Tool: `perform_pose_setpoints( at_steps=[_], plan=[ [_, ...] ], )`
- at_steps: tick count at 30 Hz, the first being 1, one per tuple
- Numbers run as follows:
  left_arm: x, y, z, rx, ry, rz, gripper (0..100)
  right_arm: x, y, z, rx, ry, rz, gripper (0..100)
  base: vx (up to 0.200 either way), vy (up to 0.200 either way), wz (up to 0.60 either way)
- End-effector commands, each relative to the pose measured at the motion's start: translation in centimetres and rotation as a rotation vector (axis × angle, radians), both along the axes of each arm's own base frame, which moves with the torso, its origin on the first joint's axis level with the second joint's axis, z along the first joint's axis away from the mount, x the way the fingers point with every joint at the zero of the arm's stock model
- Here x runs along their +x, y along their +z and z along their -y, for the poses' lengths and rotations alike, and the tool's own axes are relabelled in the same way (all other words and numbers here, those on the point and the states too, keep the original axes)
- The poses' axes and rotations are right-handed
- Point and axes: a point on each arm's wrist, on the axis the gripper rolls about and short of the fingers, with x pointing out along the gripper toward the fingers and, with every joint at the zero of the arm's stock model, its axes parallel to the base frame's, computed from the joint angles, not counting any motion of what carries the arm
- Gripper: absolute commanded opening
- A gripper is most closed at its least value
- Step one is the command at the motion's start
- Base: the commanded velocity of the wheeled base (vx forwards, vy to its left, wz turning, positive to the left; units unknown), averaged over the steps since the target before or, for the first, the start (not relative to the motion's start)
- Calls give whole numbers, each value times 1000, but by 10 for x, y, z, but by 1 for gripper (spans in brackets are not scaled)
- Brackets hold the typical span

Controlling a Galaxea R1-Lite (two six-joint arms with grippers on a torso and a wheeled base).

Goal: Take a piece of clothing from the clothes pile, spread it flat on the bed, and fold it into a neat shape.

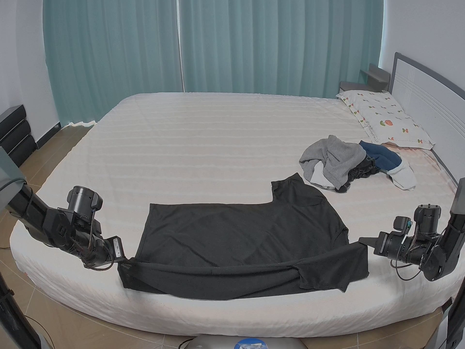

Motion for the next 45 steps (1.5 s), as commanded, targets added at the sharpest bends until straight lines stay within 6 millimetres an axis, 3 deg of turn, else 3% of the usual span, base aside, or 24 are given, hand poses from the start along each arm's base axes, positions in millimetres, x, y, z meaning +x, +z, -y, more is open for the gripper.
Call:
perform_pose_setpoints(
  at_steps=[1,15,21,30,45],
  plan=[
    [24,-34,3,-36,69,16,0,32,-6,-5,-13,0,-27,0,0,0,0],
    [56,-48,9,-139,216,182,0,72,-19,-3,3,-23,-44,0,0,0,0],
    [51,-44,9,-134,218,186,0,71,-15,-4,57,-45,-62,0,0,0,0],
    [35,4,8,-154,215,294,0,68,-15,-1,73,-46,-60,0,0,0,0],
    [30,3,7,-137,213,226,0,56,-4,0,113,-66,53,0,0,0,0]
  ],
)
